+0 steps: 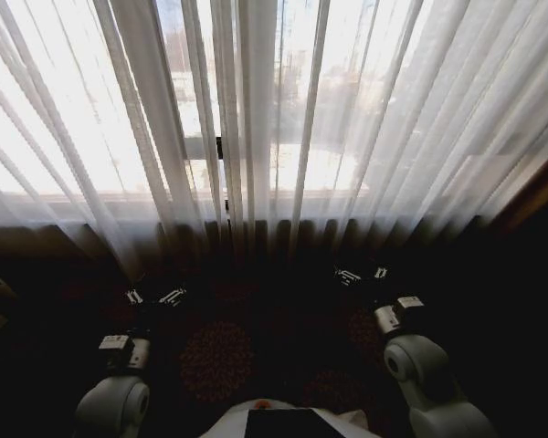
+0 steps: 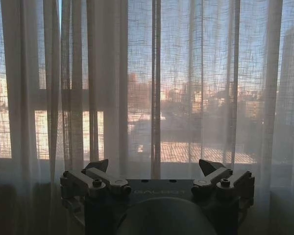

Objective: Open the curtains by pulling them apart, changing their state from closed to fully open.

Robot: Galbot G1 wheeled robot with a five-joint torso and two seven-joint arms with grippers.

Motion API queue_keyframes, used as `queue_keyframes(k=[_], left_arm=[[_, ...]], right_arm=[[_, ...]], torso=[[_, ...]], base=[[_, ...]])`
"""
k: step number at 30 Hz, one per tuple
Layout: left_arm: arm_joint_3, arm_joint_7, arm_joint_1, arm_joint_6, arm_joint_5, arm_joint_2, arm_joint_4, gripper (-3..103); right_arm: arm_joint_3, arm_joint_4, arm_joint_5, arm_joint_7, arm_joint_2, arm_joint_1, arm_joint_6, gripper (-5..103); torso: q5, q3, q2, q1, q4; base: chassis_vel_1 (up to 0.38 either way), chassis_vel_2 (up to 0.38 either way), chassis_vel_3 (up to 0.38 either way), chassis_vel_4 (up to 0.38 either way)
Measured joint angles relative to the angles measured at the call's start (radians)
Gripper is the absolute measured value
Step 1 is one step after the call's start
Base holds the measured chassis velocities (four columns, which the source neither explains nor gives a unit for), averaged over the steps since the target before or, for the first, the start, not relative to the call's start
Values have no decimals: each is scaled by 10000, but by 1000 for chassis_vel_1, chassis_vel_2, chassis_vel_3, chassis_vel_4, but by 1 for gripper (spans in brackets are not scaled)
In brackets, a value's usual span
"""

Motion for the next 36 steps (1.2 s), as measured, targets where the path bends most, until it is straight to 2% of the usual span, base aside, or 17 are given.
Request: queue_keyframes(k=[12, 20, 36], left_arm=[[-6, 22, 58, -182, 16, -6, 44, 100], [12, 37, 56, -206, 41, -16, 82, 100], [-19, 232, 79, -388, 76, -33, 202, 100]], right_arm=[[23, -75, -8, -102, -9, 5, 25, 100], [19, -101, -21, -115, -3, -4, 44, 100], [-49, -144, -139, -163, 15, -2, 65, 100]], torso=[[0, 0, 0, -1, 0], [0, -2, 3, -3, 0], [2, 0, 0, 1, 0]], base=[[0, 0, 0, 0], [-96, 116, 103, -106], [-274, 282, 291, -285]])
